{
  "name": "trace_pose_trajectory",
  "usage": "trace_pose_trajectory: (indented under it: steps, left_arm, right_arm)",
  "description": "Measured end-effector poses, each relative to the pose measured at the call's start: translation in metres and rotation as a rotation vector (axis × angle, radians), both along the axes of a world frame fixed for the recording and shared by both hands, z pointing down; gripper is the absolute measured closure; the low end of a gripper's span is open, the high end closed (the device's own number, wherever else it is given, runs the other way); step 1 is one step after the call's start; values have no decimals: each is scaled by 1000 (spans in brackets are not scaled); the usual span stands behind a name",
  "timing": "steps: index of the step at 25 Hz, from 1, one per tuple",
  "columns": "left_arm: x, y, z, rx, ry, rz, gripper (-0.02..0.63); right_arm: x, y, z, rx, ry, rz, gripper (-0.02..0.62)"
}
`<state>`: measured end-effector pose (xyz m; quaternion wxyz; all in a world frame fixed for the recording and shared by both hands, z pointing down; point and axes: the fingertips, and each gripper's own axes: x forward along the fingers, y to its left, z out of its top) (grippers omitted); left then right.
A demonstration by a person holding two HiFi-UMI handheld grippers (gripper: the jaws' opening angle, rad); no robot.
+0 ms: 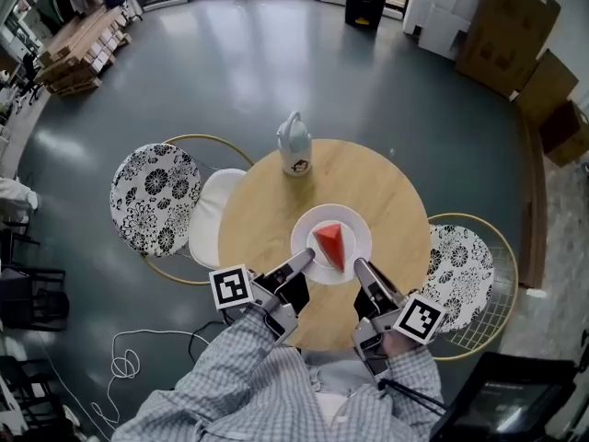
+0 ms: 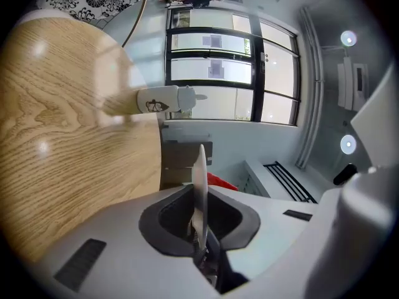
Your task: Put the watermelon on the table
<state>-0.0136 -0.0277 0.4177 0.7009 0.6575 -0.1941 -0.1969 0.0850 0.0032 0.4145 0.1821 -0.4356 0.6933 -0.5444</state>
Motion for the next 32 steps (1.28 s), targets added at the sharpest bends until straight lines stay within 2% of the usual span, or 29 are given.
trace_pose_trajectory:
  steps: [9,23,32]
  left_arm:
    - [14,-40,36,-50,-19,-63,572]
    - [22,-90,92,-114,-63,-126,572]
    - [27,-116,132,-168,-103,-179,572]
  right_arm:
    - [16,-46,37,-78,-6,-38,537]
    - [26,-105,91,-143,9,-105,537]
    - [33,-134,133,-227,93,-115,537]
